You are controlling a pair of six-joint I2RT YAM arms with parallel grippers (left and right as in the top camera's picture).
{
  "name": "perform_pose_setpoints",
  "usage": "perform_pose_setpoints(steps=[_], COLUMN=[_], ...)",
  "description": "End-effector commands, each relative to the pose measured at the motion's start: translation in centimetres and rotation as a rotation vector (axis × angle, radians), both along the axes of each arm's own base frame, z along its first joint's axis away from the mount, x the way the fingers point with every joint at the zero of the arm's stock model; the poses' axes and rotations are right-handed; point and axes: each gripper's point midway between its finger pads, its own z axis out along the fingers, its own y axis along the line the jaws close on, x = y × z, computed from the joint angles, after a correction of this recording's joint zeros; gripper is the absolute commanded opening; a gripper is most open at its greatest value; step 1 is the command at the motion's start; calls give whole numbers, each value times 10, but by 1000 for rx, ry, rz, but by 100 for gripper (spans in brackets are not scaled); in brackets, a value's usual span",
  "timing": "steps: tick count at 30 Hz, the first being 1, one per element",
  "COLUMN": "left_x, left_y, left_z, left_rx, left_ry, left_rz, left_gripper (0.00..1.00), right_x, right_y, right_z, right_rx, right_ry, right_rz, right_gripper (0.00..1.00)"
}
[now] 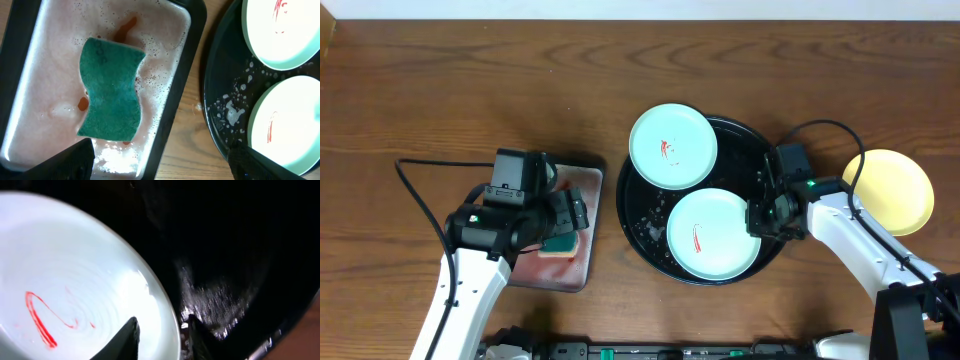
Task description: Clean dirty plates on tray and stack at the side
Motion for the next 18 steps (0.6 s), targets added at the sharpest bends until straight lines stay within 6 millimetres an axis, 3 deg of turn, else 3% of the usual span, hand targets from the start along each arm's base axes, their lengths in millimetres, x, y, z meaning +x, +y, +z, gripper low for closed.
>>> perform_pose_setpoints(steps=[1, 5, 11, 15, 18], left_x=[5, 3, -5, -9, -5], left_y=[0, 0, 1, 51, 48], left_z=[9, 8, 2, -28, -61], left_rx=[0, -12, -2, 240, 237], left_ry=[-26, -10, 27, 76, 129], left_rz=[-8, 13, 15, 212, 208], left_gripper=[86, 86, 85, 80, 72], right_x=[10, 17, 13, 5, 0], right_y=[7, 16, 25, 23, 22], right_z=[16, 54, 128, 151, 156], right_rx=[6, 50, 135, 145, 148], right_ry=[-65, -150, -364, -442, -452], right_rz=[103, 184, 218, 220, 217], right_gripper=[31, 29, 33, 39, 40])
